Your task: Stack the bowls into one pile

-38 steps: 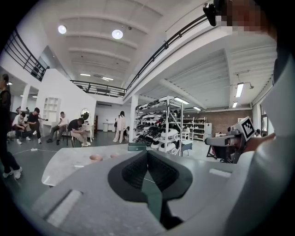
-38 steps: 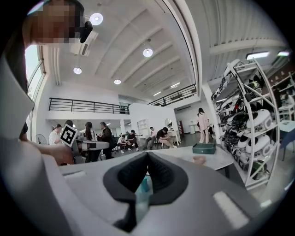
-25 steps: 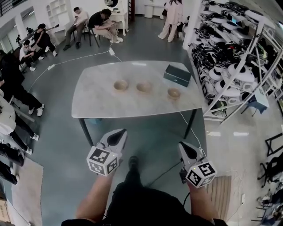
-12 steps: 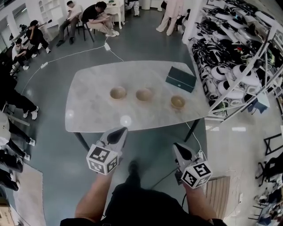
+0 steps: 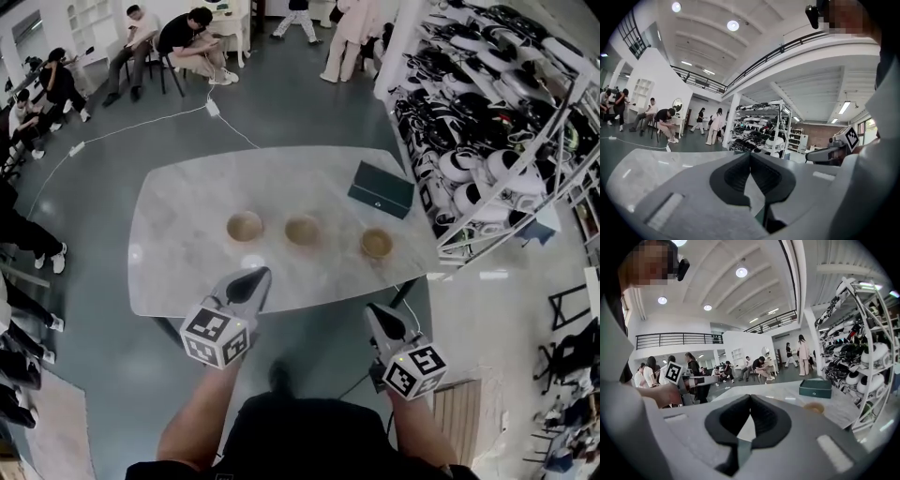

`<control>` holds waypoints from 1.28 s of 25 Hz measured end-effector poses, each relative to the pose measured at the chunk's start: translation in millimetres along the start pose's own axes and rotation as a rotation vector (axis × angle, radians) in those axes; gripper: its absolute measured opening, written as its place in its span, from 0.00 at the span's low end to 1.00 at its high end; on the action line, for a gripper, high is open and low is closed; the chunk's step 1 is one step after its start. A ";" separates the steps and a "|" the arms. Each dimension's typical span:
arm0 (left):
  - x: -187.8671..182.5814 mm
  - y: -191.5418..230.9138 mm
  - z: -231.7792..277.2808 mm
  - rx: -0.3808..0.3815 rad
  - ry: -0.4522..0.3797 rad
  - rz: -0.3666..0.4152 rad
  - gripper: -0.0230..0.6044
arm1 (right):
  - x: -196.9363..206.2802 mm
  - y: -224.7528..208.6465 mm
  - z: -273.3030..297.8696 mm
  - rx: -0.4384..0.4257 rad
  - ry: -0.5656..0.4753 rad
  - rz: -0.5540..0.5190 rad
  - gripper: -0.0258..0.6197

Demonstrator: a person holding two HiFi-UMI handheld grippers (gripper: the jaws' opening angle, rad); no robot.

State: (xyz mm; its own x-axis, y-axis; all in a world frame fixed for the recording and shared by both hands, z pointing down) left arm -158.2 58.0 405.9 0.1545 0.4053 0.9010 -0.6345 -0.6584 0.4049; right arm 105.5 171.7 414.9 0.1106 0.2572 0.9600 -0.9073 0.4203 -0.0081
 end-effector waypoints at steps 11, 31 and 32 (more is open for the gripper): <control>-10.4 32.0 55.8 0.006 0.029 0.018 0.05 | 3.2 -38.9 47.9 0.008 0.031 0.022 0.04; -38.0 26.0 244.6 -0.236 0.019 0.043 0.05 | 28.1 -257.3 162.3 -0.244 0.156 -0.061 0.04; -37.6 28.4 248.1 -0.239 0.024 0.039 0.05 | 31.9 -261.6 167.6 -0.247 0.170 -0.055 0.04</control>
State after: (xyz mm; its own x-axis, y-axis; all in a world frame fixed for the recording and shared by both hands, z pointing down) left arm 5.9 -133.3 422.1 0.1098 0.3994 0.9102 -0.8015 -0.5060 0.3187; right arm 278.4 -75.8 494.5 0.2422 0.3615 0.9004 -0.7744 0.6311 -0.0451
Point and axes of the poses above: the fingertips, and each gripper's own axes: z forward along the fingers, y to its left, x out of its underside, the point moved 7 cm from there along -z, backward along the fingers, and after that the axes turned 13 degrees about -z, right-handed, at the moved point
